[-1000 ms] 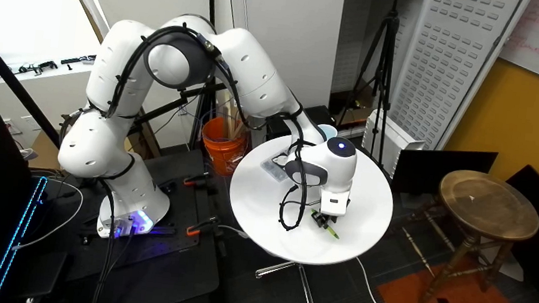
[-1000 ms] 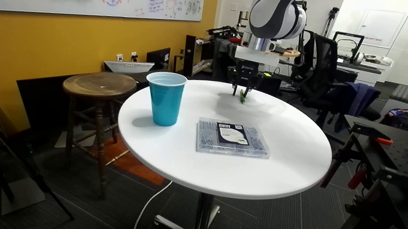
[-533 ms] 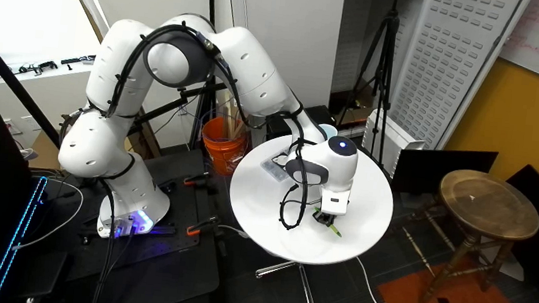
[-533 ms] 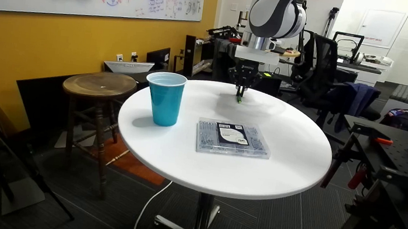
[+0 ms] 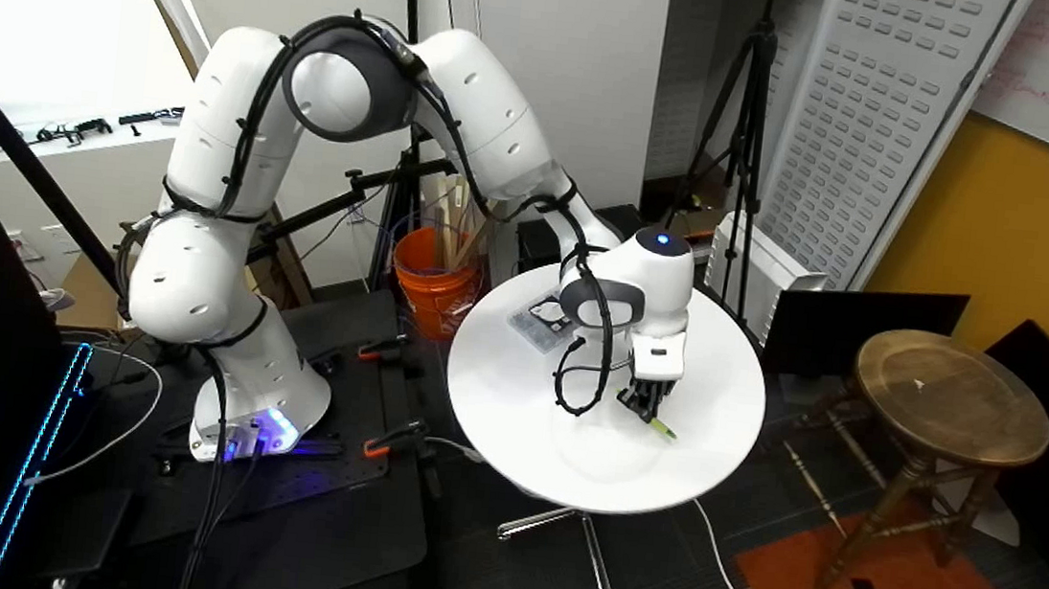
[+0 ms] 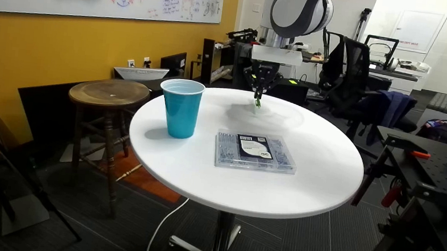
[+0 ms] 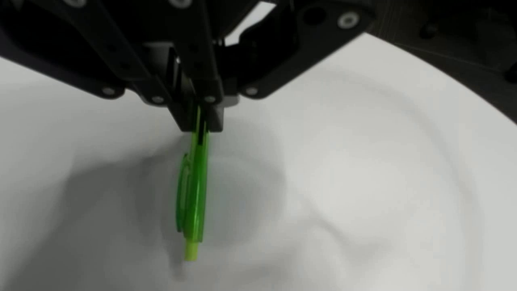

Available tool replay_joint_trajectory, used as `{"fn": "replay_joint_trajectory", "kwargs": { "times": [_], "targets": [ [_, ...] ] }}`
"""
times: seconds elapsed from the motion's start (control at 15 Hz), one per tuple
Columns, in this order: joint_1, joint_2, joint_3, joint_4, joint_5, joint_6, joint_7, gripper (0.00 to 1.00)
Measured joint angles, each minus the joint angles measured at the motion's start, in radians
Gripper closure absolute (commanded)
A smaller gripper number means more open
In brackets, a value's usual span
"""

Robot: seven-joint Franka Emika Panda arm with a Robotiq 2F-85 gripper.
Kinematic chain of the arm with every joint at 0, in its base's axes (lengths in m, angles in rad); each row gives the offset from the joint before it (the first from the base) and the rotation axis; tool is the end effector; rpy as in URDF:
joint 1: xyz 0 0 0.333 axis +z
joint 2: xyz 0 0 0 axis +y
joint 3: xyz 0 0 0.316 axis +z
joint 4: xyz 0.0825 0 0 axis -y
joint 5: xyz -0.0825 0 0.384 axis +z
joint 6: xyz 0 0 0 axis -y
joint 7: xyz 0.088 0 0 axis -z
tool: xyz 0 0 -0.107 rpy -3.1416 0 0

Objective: Put the pen inside the mug cup

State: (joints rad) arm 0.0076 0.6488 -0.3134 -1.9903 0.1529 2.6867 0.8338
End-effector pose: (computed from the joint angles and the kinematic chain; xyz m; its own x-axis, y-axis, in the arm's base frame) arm 0.5834 -0.1861 0.1539 0.3528 -0.9249 0.1415 -0.9346 -0.3556 0.0062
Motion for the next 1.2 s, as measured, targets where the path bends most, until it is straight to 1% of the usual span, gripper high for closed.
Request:
{"fn": "replay_joint_trajectory", "kwargs": {
  "times": [0.27, 0.33, 0.4, 0.47, 0.87, 1.0, 1.2],
  "targets": [
    [0.135, -0.031, -0.076, -0.005, -0.110, 0.000, 0.144, 0.97],
    [0.181, -0.044, -0.105, -0.010, -0.154, 0.000, 0.199, 0.97],
    [0.191, -0.048, -0.112, -0.012, -0.164, 0.000, 0.209, 0.97],
    [0.214, -0.057, -0.130, -0.017, -0.200, 0.000, 0.242, 0.97],
    [0.343, -0.117, -0.245, -0.047, -0.463, -0.010, 0.478, 0.97],
    [0.386, -0.138, -0.263, -0.047, -0.551, -0.042, 0.576, 0.97],
    [0.446, -0.175, -0.260, -0.042, -0.683, -0.123, 0.737, 0.97]
  ]
}}
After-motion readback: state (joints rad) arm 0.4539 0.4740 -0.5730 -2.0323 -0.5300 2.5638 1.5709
